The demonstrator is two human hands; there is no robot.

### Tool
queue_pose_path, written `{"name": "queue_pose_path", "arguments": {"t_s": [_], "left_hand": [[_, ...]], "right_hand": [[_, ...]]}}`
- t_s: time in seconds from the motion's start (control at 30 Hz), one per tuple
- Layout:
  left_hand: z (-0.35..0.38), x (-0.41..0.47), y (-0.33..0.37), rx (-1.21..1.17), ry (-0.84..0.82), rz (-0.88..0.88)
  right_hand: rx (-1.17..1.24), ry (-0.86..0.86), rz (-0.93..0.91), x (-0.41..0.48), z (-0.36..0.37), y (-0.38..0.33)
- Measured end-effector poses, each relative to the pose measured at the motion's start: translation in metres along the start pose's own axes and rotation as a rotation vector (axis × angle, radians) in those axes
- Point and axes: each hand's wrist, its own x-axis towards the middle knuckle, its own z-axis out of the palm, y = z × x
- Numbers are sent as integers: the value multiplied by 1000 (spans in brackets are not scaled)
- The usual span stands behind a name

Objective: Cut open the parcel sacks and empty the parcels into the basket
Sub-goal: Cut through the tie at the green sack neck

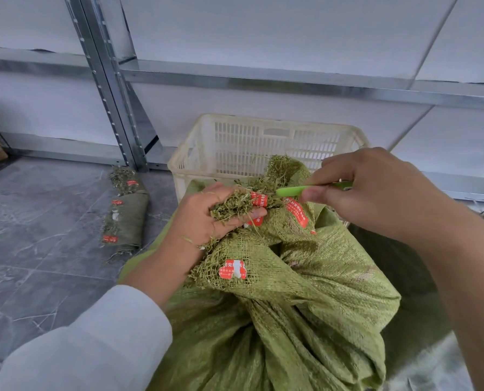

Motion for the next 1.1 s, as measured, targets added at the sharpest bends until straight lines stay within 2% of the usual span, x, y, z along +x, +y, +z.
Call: {"name": "queue_pose_path", "arguments": {"t_s": [0.17,0.3,0.53,0.77,0.87,0.97,1.1], "left_hand": [[-4,2,12,-41,-18,41],[-4,2,8,7,11,-39],[-2,1,5,-85,-19,-132],[-6,4,18,-47,-16,-111],[-9,5,25,-118,-13,-125],[-9,5,24,-202,-35,-234],[-7,7,32,-159,-39,-110]], "right_hand": [[-34,-2,-6,0,1,-3],[-18,-16,-10,0,-1,-3],[-2,-42,-5,1,-1,-5],[-11,-91,-7,2,-1,-2],[4,-112,-16,2,0,1],[-11,-61,-20,4,1,3],[-73,29,-47,5,9,-1]]}}
